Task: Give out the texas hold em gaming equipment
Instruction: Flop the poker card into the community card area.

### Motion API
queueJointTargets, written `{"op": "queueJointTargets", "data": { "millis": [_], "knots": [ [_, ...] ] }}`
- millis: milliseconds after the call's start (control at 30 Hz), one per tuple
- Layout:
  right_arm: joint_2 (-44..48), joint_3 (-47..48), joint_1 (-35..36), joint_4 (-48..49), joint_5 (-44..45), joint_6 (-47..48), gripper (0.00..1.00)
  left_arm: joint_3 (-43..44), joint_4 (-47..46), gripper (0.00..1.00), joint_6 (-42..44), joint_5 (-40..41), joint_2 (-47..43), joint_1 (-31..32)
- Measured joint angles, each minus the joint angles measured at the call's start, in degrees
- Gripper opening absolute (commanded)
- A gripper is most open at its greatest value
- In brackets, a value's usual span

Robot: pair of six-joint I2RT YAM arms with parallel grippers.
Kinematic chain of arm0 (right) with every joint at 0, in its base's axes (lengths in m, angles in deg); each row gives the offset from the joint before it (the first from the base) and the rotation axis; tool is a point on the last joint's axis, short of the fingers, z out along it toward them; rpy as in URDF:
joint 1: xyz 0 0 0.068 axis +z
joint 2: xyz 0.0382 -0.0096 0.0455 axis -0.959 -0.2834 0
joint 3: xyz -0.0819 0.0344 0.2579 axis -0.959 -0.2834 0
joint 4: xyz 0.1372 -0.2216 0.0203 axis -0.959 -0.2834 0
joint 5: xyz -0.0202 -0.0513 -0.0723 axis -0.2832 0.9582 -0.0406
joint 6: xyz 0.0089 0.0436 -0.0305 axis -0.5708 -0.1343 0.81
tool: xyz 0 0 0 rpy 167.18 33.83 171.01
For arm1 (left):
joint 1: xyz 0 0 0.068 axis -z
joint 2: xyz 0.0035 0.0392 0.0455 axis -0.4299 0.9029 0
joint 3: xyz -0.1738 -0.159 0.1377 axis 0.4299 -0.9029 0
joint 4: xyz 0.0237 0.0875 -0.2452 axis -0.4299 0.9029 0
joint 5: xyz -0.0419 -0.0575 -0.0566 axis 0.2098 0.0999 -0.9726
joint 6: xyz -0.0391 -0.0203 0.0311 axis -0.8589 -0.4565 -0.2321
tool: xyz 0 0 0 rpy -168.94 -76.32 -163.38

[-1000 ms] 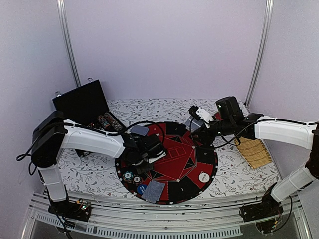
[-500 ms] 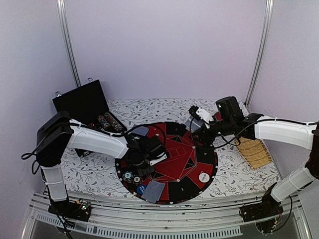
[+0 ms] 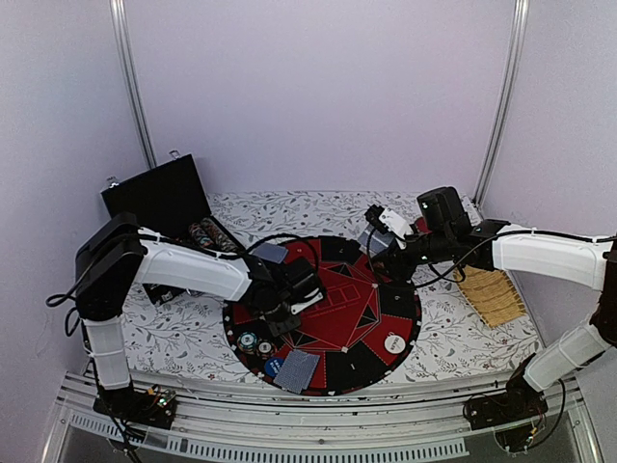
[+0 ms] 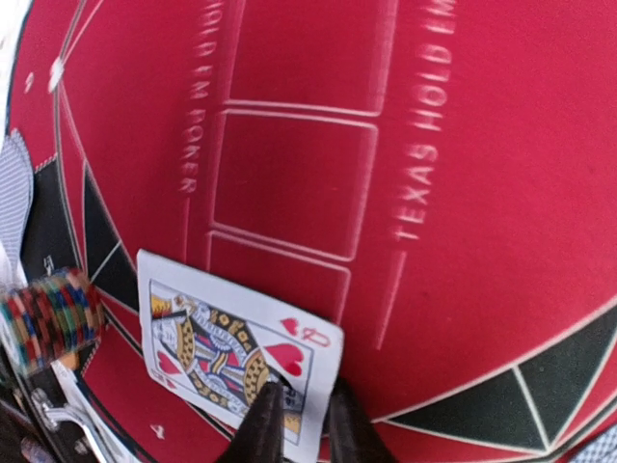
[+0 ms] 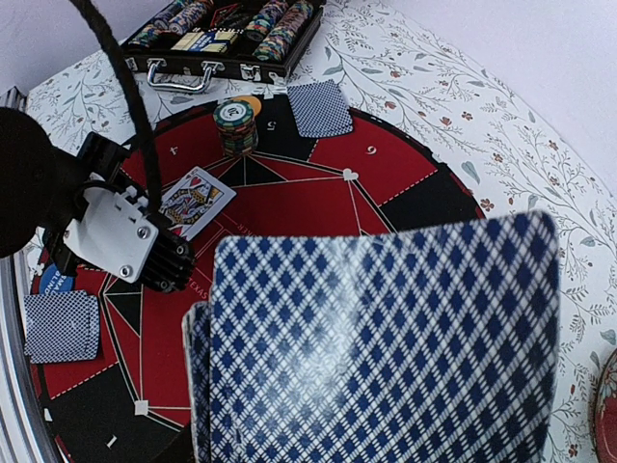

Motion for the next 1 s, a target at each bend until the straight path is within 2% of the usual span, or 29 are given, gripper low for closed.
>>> {"op": "queueJointTargets", "data": {
  "millis": [400,600,667,733,900,1000],
  "knots": [
    [0.0,0.0,0.0,-0.15,-0.04,0.02,0.51,-4.52,-0.68,0.47,0.96,-9.27,-6.54,-0.85],
    [0.0,0.0,0.0,-0.15,-1.11,0.0,0.51,-5.55,-4.55,0.68,-0.26,-17.03,-16.22,-1.73],
    [0.0,0.0,0.0,-0.13,-1.84,-0.11,0.51,-5.2,-7.5,0.76,-2.67,-21.62,-19.32,-3.17],
    [0.0,0.0,0.0,0.04,-2.67,-0.46,0.51,-4.7,-12.0,0.8,-7.17,-27.43,-21.73,-6.08],
    [-0.02,-0.11,1.49,1.46,-3.65,-1.55,0.51,-4.72,-25.53,0.82,-20.13,-41.03,-23.78,-13.86],
    [-0.48,-0.11,4.11,2.6,-3.63,-1.53,0.51,-4.7,-30.93,0.83,-25.03,-46.64,-23.17,-15.26]
  ]
}}
